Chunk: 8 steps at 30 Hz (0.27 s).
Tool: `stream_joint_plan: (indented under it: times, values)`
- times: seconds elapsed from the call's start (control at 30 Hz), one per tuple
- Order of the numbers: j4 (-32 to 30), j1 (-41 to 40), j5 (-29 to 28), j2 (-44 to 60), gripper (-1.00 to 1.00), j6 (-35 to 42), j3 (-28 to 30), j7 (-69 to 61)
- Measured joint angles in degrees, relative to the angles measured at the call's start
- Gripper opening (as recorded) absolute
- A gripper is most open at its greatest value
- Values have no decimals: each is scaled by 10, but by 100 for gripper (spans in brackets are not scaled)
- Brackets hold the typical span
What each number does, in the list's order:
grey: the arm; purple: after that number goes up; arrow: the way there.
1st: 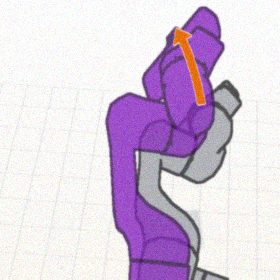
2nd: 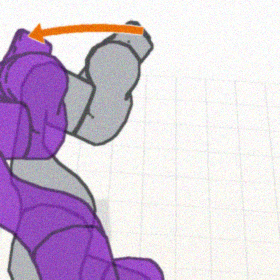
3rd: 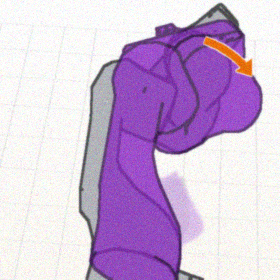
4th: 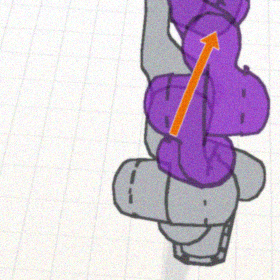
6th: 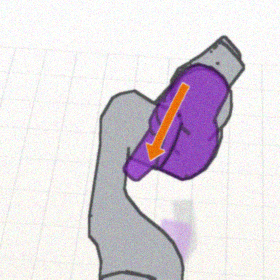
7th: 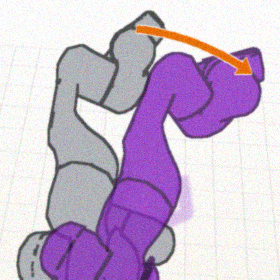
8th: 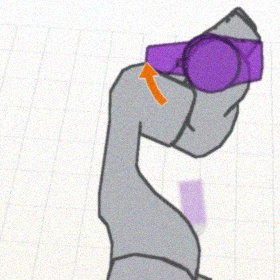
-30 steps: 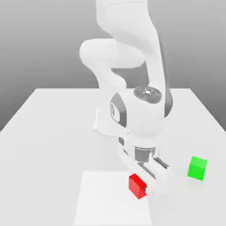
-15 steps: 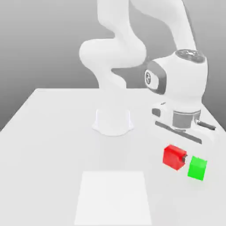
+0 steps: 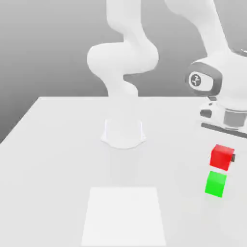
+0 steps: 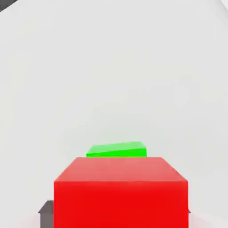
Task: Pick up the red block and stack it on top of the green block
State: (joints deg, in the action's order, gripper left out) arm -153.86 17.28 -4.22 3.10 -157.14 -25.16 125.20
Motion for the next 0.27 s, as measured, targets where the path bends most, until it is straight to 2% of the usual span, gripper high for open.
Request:
stream_joint_plan:
  times: [0.17, 0.2, 0.27]
  values:
    - [1, 19, -69, 57, -100, -48, 31, 49]
    - [1, 23, -80, 67, 100, -56, 37, 58]
    - [1, 23, -80, 67, 100, -56, 37, 58]
